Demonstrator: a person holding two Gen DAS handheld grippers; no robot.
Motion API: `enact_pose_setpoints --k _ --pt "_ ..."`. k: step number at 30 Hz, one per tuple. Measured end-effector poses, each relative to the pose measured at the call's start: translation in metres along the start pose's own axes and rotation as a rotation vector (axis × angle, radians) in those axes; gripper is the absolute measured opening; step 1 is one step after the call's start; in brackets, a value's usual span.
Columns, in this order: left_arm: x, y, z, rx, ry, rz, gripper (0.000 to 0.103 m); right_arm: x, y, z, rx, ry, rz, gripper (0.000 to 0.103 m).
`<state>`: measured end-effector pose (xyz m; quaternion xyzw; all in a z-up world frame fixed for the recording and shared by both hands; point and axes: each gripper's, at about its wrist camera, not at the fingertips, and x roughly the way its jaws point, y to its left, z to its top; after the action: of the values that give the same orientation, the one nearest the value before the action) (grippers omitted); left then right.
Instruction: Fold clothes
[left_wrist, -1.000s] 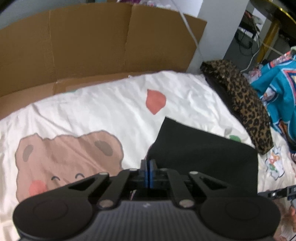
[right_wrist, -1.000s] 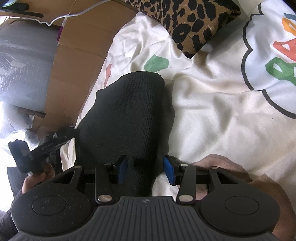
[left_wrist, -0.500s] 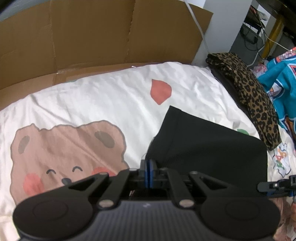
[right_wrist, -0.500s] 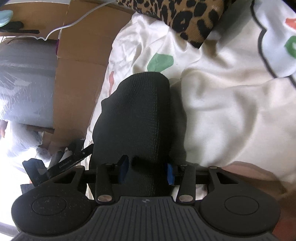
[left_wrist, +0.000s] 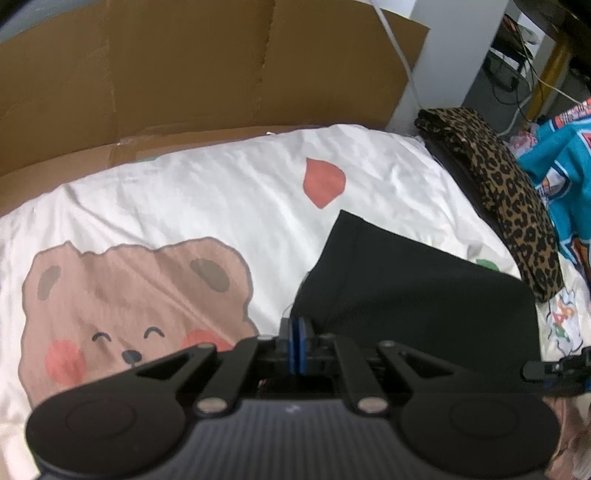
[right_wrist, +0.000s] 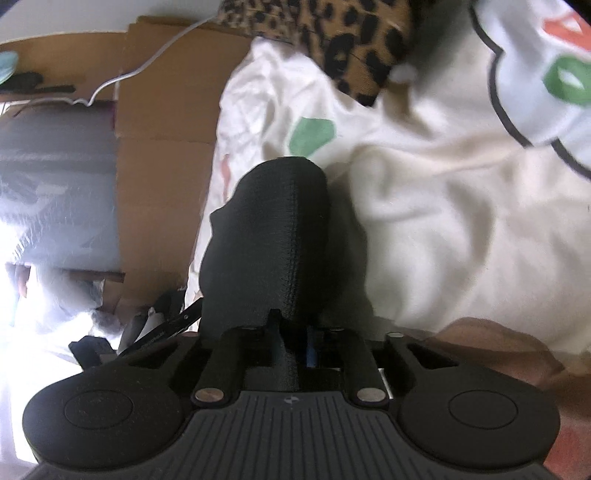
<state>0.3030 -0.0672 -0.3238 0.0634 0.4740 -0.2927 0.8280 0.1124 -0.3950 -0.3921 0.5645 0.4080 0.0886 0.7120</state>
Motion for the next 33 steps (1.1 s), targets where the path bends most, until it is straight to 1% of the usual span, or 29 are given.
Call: enact_pose_setpoints --k 1,3,9,16,17,18,19,21,22,24,25,27,28,29,31,32,33 --pt "0.000 0.000 0.000 -0.001 -0.001 0.001 0.003 0.001 -0.002 -0.001 0.008 -0.006 0.008 0.038" --pt "0.000 -0.001 0.000 0.008 -0.002 0.002 0.003 0.005 -0.003 -0.003 0.014 -0.004 0.019 0.038" --pt "0.000 0.003 0.000 -0.011 -0.002 -0.013 0.003 0.017 -0.004 -0.004 0.040 0.009 0.050 0.038" --pt "0.000 0.005 0.000 -0.013 -0.001 -0.024 0.003 0.035 0.002 -0.013 0.042 0.043 0.065 0.038" --pt "0.000 0.006 0.000 -0.015 0.002 -0.027 0.003 0.038 0.003 -0.014 0.040 0.046 0.066 0.032" --pt "0.000 0.007 0.001 -0.018 0.008 -0.026 0.008 0.039 0.004 -0.015 0.039 0.047 0.056 0.018" --pt "-0.001 0.008 0.003 -0.016 0.017 -0.020 0.010 0.041 0.003 -0.014 0.042 0.053 0.049 0.013" --pt "-0.004 0.012 0.008 0.000 0.033 -0.016 0.017 0.041 0.003 -0.014 0.040 0.056 0.051 0.010" --pt "-0.006 0.015 0.011 0.000 0.034 -0.017 0.018 0.040 0.005 -0.013 0.036 0.057 0.052 0.009" --pt "-0.010 0.026 0.017 -0.021 0.035 -0.020 0.028 0.039 0.007 -0.013 0.032 0.058 0.055 0.009" --pt "-0.011 0.031 0.020 -0.035 0.035 -0.026 0.031 0.038 0.008 -0.013 0.032 0.059 0.056 0.009" --pt "-0.014 0.044 0.025 -0.083 0.027 -0.045 0.044 0.037 0.009 -0.013 0.033 0.061 0.058 0.009" --pt "-0.015 0.050 0.027 -0.117 0.022 -0.060 0.047 0.037 0.010 -0.013 0.034 0.063 0.057 0.009" --pt "-0.014 0.059 0.028 -0.174 0.023 -0.089 0.052 0.037 0.010 -0.013 0.034 0.064 0.056 0.009" --pt "-0.008 0.077 0.028 -0.314 0.044 -0.162 0.052 0.037 0.011 -0.013 0.037 0.069 0.053 0.009" --pt "-0.005 0.083 0.027 -0.362 0.057 -0.193 0.052 0.037 0.011 -0.013 0.041 0.071 0.051 0.009" --pt "-0.002 0.086 0.027 -0.386 0.065 -0.219 0.052 0.037 0.011 -0.013 0.043 0.073 0.048 0.009"
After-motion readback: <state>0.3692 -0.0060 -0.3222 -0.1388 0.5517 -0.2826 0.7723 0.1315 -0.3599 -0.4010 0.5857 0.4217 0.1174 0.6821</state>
